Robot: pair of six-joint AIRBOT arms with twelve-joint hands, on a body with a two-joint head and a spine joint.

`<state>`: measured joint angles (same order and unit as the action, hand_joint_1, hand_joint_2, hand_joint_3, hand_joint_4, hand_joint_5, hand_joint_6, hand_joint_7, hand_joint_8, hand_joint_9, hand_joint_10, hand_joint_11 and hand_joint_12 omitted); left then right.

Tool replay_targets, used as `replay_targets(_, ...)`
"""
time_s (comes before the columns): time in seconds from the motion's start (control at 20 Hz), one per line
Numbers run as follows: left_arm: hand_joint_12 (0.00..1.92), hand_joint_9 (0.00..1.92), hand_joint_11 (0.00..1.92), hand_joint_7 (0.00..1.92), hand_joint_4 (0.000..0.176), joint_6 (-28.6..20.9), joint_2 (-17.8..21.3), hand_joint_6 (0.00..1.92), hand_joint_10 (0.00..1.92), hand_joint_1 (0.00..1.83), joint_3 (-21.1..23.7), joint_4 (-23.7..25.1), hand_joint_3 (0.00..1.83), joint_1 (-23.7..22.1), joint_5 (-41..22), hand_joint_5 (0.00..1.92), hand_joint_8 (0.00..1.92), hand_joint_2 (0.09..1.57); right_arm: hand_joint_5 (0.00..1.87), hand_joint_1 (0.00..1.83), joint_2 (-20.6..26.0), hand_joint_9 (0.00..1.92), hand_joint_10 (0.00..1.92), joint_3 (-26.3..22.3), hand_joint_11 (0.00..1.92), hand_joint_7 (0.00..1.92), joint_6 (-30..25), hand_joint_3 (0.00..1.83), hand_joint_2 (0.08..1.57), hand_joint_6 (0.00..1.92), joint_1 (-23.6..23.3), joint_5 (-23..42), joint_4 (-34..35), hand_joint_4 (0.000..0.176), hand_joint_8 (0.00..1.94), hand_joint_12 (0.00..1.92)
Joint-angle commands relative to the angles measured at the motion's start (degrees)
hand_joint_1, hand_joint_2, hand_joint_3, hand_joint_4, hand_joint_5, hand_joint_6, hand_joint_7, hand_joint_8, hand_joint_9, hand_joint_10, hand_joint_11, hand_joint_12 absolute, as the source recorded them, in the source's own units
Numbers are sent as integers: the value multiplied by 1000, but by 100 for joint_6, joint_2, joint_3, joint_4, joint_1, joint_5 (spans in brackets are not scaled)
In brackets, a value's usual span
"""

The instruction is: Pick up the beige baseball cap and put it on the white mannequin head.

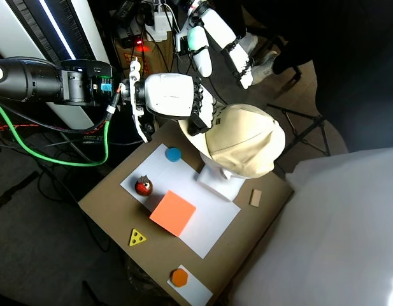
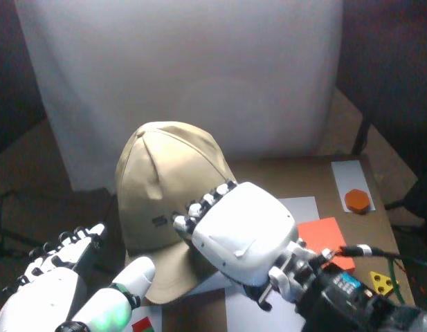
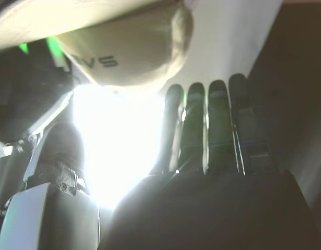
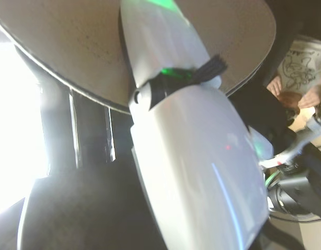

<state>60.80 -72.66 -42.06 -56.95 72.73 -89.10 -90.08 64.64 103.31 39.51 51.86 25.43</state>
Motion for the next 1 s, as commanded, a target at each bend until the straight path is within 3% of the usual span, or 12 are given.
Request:
replay_targets(0.0, 522, 152, 0, 170, 0, -3, -7, 2, 5, 0, -13, 360, 0, -13, -568, 194, 3, 1176, 808, 1368, 7, 896, 1372, 53, 934, 935, 62, 0, 1149, 1058, 3, 140, -29, 0, 1033, 1395)
replay_targets(0.3, 501, 150, 0, 162, 0, 73, 0, 3, 2, 0, -19, 556, 0, 5, -565, 200, 0, 1176, 808, 1369, -144, 898, 1369, 582, 913, 930, 54, 1, 1149, 1060, -77, -401, -15, 0, 1036, 1379)
replay_targets(0.95, 457, 130, 0, 149, 0, 118, 51, 5, 3, 0, 0, 989, 0, 131, -635, 196, 1, 1180, 816, 1367, -2, 895, 1369, 483, 901, 919, 223, 0, 1151, 1058, 131, -176, 196, 0, 1049, 1357)
